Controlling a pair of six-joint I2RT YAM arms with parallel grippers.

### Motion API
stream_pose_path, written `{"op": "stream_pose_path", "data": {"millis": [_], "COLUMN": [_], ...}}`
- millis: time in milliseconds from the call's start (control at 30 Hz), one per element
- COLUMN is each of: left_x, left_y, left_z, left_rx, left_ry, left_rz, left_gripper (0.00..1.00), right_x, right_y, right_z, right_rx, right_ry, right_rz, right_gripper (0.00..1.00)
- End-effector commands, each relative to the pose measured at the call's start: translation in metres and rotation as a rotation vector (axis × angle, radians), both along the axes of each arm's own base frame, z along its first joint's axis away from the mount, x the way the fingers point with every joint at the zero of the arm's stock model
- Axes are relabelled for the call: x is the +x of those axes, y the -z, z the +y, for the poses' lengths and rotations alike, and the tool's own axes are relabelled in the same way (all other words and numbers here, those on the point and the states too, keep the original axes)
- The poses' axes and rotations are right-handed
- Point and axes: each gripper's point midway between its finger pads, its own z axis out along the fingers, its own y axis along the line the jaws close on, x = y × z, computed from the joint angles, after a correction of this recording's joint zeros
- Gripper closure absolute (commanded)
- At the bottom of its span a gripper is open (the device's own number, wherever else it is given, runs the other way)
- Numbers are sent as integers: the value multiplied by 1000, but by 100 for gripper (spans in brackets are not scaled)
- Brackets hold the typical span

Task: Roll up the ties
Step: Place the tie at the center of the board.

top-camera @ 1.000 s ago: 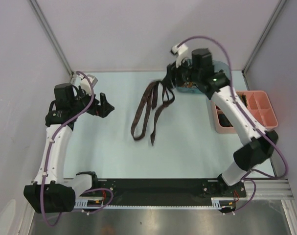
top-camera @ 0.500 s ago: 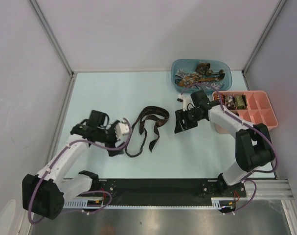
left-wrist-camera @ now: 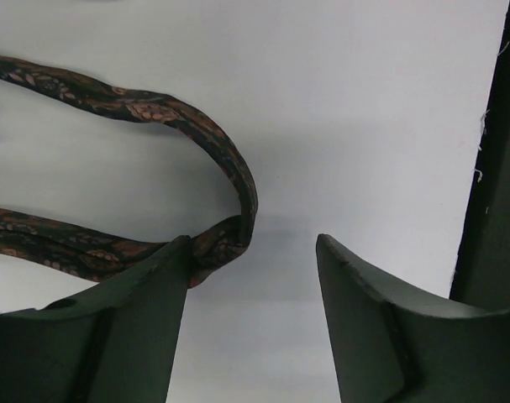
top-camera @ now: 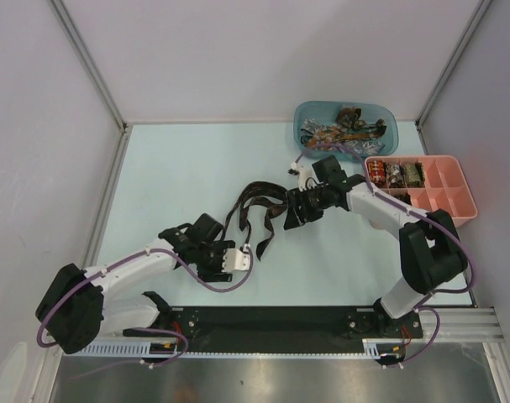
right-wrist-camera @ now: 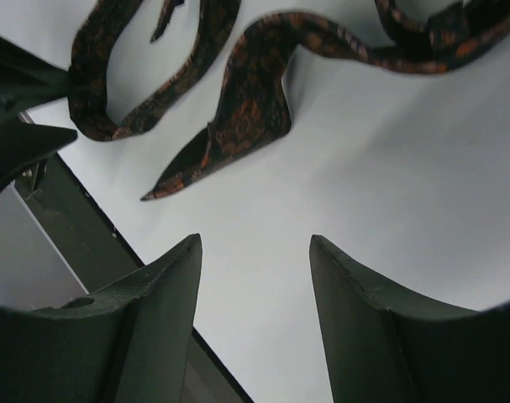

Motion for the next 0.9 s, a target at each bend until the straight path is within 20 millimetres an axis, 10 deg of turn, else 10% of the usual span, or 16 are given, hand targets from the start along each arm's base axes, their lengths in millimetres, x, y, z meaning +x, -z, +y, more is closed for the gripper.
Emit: {"op": "stream_pose_path", "data": {"millis": [0,200,333,533,867], "left_x": [5,-1,13,59,152], "left_y": [2,8,-23,-101,-98], "left_z": [-13,-5,-5,27,136], "left_rx": [-47,-44,-114,-272,-179], "left_ry": [36,16,-56,-288,-800], "left_rz": [-40,-37,-93,-153,-151], "left_gripper": [39,67,99,100,100], "right_x": [31,40,33,29,49], "right_y": [-31,-31,-27,4,50], "right_z": [29,52,74,94,22], "right_rx": [77,72,56,-59,-431], "right_ry": [-7,-36,-95,-147,-39], "right_rz": [-101,-134,-166,-220,-238], "right_gripper": [42,42,42,43,49]}}
